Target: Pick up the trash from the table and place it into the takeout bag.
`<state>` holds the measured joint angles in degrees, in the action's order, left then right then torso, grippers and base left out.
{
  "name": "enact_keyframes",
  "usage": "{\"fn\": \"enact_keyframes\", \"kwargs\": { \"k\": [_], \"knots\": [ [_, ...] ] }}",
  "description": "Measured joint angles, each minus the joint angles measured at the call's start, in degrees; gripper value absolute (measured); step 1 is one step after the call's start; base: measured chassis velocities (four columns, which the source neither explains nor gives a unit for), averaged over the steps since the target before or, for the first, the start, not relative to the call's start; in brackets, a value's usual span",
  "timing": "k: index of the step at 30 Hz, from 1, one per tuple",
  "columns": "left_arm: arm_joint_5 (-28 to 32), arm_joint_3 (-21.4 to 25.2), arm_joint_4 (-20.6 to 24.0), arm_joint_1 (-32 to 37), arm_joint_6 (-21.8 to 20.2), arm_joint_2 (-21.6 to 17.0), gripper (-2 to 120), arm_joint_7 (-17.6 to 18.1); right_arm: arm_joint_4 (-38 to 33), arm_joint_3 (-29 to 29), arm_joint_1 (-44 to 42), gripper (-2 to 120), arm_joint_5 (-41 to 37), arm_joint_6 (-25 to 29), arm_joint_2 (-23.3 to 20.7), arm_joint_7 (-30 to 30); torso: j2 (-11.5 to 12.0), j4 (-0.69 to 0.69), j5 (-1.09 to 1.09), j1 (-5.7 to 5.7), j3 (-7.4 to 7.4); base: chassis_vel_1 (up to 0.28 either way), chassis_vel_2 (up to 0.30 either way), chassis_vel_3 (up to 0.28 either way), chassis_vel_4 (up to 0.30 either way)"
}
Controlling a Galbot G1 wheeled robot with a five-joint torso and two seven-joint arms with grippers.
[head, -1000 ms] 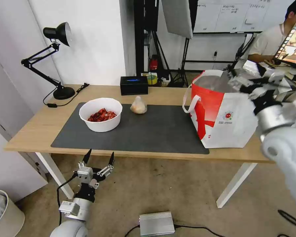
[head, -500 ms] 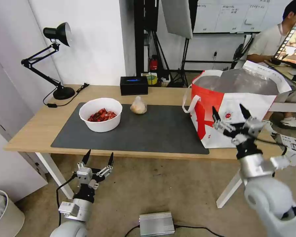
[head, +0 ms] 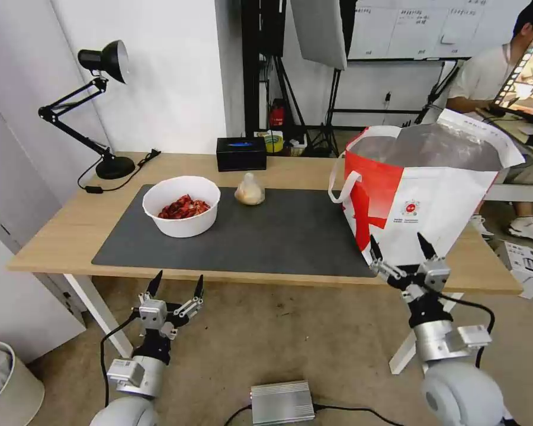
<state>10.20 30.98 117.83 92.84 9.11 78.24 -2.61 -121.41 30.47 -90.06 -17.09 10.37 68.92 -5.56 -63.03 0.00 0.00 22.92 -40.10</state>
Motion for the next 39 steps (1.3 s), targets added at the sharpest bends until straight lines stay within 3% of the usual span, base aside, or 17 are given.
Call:
{"fn": "enact_keyframes", "kwargs": {
  "k": [12,39],
  "knots": [
    [1.46,0.95,-1.41,-0.26,-0.43,-4.12,100,-0.12,1.41,-1.72,-3.65,100,4.12,2.53,3.05,1.96,0.0,0.0,0.0,0.0,0.0,0.0,0.0,0.0,0.0],
    [1.54,1.2,-0.85,0.25,-0.23,-3.08,100,-0.26,2.01,-3.04,-4.16,100,4.34,2.64,3.14,2.07,0.0,0.0,0.0,0.0,0.0,0.0,0.0,0.0,0.0]
  ]
}}
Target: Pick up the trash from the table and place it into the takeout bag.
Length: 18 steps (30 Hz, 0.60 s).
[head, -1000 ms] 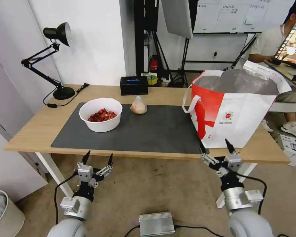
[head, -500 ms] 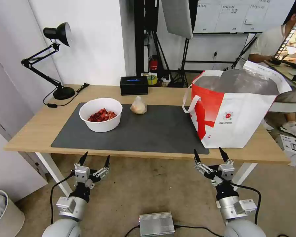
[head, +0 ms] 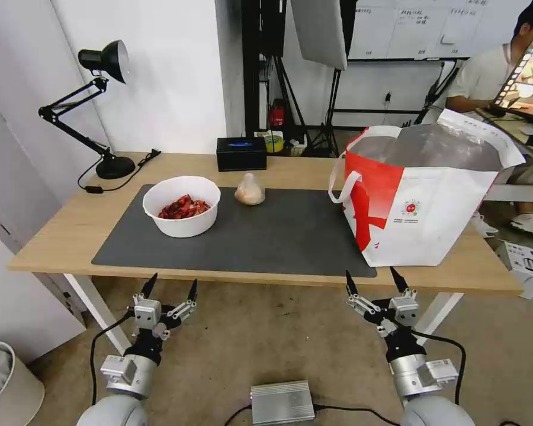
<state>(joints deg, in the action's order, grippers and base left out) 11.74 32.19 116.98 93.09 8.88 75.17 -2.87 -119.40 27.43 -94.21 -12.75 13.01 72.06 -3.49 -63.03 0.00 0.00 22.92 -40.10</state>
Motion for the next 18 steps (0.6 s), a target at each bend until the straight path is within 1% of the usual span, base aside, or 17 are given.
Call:
{"fn": "enact_keyframes", "kwargs": {
  "k": [18],
  "knots": [
    [-0.09,0.2,0.64,0.06,0.0,0.59,100,-0.03,0.08,-0.56,0.64,100,-0.6,-0.15,-0.66,-0.04,0.0,0.0,0.0,0.0,0.0,0.0,0.0,0.0,0.0]
  ]
}}
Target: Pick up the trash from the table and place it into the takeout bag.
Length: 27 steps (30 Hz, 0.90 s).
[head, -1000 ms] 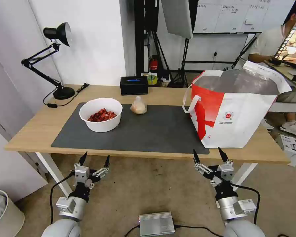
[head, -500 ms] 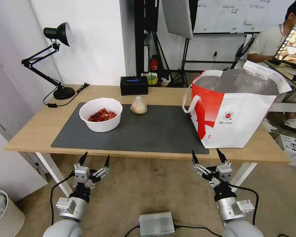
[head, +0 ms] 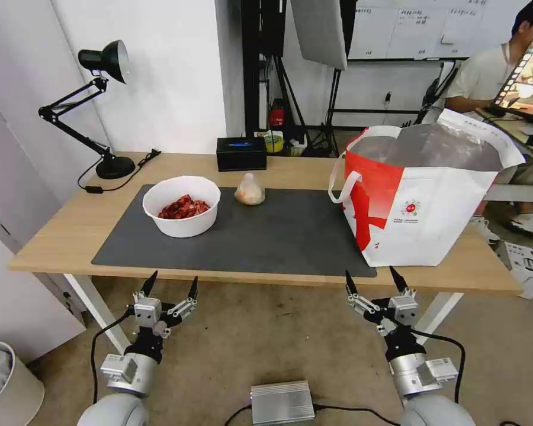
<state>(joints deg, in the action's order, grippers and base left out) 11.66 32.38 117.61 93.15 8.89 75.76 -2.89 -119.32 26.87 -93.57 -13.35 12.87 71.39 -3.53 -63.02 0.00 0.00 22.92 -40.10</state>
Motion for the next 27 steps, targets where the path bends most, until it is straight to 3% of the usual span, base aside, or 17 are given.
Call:
{"fn": "enact_keyframes", "kwargs": {
  "k": [15,27],
  "knots": [
    [-0.13,-0.01,1.02,0.43,0.06,1.2,100,0.02,-1.54,-3.02,6.73,100,-6.2,0.17,-3.33,0.85,0.0,0.0,0.0,0.0,0.0,0.0,0.0,0.0,0.0],
    [-0.57,-0.08,1.24,1.11,0.11,2.11,100,0.02,2.28,-7.12,17.17,100,-10.78,-1.3,-6.97,0.96,0.0,0.0,0.0,0.0,-0.01,0.0,0.0,0.0,0.0]
  ]
}}
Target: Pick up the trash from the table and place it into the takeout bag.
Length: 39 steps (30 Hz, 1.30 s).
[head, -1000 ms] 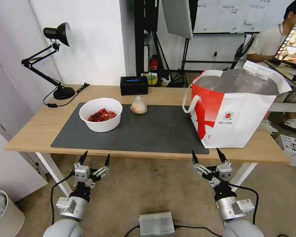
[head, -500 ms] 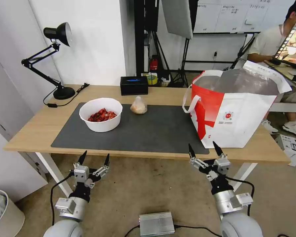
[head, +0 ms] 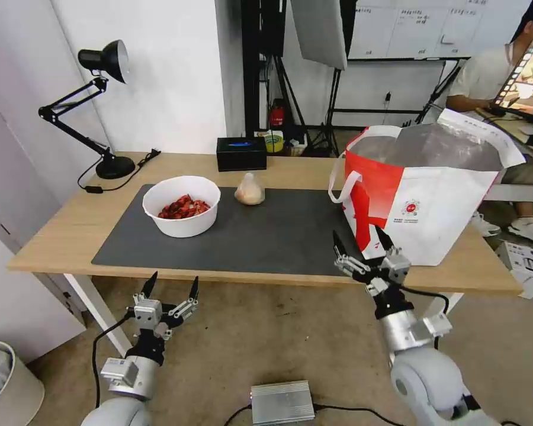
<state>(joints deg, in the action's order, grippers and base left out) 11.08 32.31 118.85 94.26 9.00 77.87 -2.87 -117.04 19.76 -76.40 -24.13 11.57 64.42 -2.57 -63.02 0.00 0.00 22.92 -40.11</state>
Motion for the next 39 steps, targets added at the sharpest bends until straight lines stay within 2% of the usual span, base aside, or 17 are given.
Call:
{"fn": "enact_keyframes", "kwargs": {
  "k": [16,19,39],
  "knots": [
    [0.23,0.63,0.41,0.35,0.09,0.31,100,-0.01,10.47,-9.94,19.4,100,-6.32,-3.2,-1.44,-3.05,0.0,0.0,0.0,0.0,0.0,0.0,0.0,0.0,0.0],
    [0.24,0.66,0.46,0.38,0.11,0.68,100,-0.02,14.97,-12.91,24.91,100,-6.88,-3.3,-0.66,-3.41,0.0,0.0,-0.01,0.0,0.0,0.0,0.0,0.0,0.0],
    [0.29,1.12,1.26,0.44,0.22,1.67,100,-0.11,35.95,-24.1,44.8,100,-9.81,-3.29,6.53,-3.19,0.0,0.0,-0.01,0.01,0.0,0.0,0.0,0.0,0.0]
  ]
}}
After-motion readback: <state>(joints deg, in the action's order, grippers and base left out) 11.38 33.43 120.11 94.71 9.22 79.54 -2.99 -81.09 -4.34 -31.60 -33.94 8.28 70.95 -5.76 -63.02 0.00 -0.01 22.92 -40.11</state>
